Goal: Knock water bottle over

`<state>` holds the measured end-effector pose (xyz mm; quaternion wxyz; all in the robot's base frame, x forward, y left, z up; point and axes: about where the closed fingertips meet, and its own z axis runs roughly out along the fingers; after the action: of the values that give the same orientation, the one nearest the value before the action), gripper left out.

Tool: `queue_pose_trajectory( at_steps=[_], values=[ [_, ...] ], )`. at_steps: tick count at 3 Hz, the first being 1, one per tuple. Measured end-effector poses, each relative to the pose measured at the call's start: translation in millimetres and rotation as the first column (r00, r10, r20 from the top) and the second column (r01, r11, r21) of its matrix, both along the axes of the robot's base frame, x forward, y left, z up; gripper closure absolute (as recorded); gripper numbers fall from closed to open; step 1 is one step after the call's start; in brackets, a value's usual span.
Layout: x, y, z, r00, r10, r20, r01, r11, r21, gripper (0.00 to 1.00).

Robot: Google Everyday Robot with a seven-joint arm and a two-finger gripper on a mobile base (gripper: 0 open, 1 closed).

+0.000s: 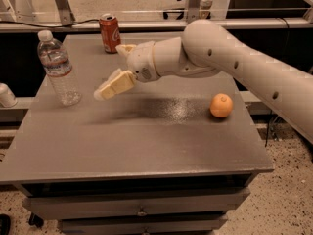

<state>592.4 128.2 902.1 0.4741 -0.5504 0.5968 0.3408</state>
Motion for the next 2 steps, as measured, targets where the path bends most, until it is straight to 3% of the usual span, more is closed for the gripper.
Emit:
queue_pose_trajectory(
  at_steps=[2],
  values=[
    [-9, 84, -3, 0.9898, 0.142, 0.009, -0.142, 0.984, 0.111, 0.00]
  ],
)
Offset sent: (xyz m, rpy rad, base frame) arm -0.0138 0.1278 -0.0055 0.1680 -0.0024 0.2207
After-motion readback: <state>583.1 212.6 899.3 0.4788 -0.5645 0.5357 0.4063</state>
